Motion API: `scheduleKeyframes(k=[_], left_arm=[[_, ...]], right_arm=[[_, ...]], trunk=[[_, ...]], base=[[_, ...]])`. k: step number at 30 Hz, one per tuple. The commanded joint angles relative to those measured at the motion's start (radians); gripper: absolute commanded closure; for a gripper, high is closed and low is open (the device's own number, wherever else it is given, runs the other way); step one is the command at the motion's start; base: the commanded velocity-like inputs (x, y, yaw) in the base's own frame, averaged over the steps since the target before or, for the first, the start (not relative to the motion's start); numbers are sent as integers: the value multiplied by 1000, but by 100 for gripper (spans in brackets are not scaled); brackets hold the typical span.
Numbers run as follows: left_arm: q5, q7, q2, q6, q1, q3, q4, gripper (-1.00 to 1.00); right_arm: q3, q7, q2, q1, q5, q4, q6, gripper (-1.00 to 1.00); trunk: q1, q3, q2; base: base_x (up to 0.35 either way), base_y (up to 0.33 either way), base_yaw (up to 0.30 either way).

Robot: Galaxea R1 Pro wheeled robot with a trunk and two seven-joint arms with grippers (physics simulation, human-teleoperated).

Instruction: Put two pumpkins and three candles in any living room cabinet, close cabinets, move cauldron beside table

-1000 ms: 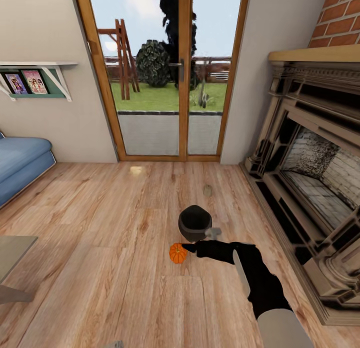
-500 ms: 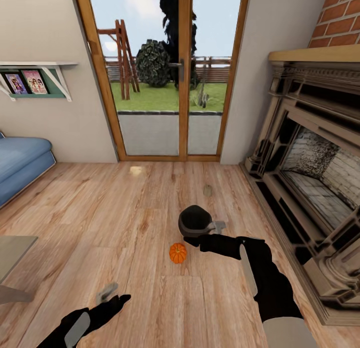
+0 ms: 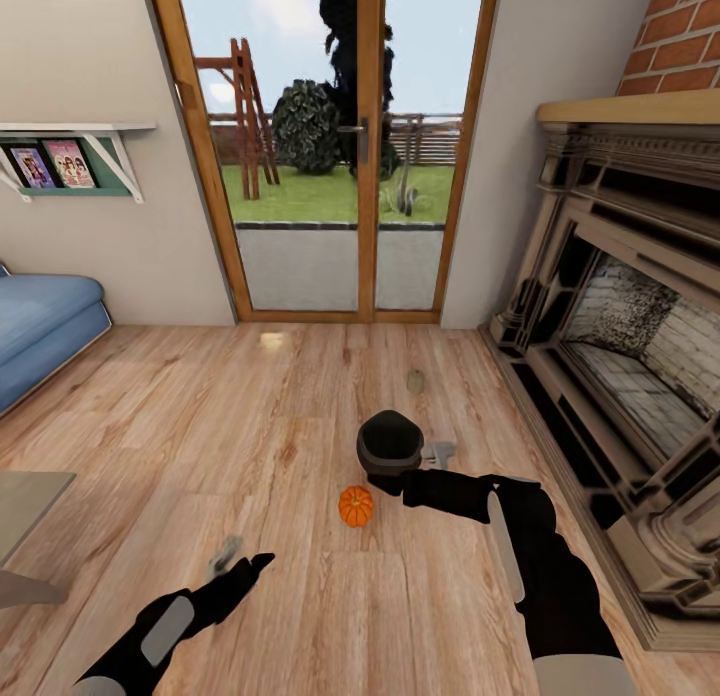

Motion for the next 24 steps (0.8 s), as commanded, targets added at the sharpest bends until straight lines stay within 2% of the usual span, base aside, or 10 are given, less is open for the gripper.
scheduleKeyframes(k=[1,5,12,19,21,24], left_arm=[[24,0,1,4,-1,-2,-1,-100],[45,-2,4,5,-3,-1,-1,-100],[53,-1,1,4,-3,1,-8,-100],[52,-1,-4,4,-3,0,-6,-100],[52,-1,-4,4,-3,0,-6,-100],[52,-1,-5,4,-3,0,-5,-100]], right_arm=[[-3,12,1,-1,7,-1,7,-100],[-5,18,1,-1,7,1,10,-100],[-6,20,1,-1,7,6,12,-100],[-7,21,3,-1,3,8,14,-100],[-8,21,3,-1,-7,8,15,-100],[-8,20,2,-1,-55,9,16,-100]], trunk=[[0,-1,0],[0,-1,0],[0,-1,0],[0,-1,0],[0,-1,0],[0,-1,0]], base=[[0,0,0],[0,0,0],[5,0,0],[195,0,0],[77,0,-2],[39,0,-91]])
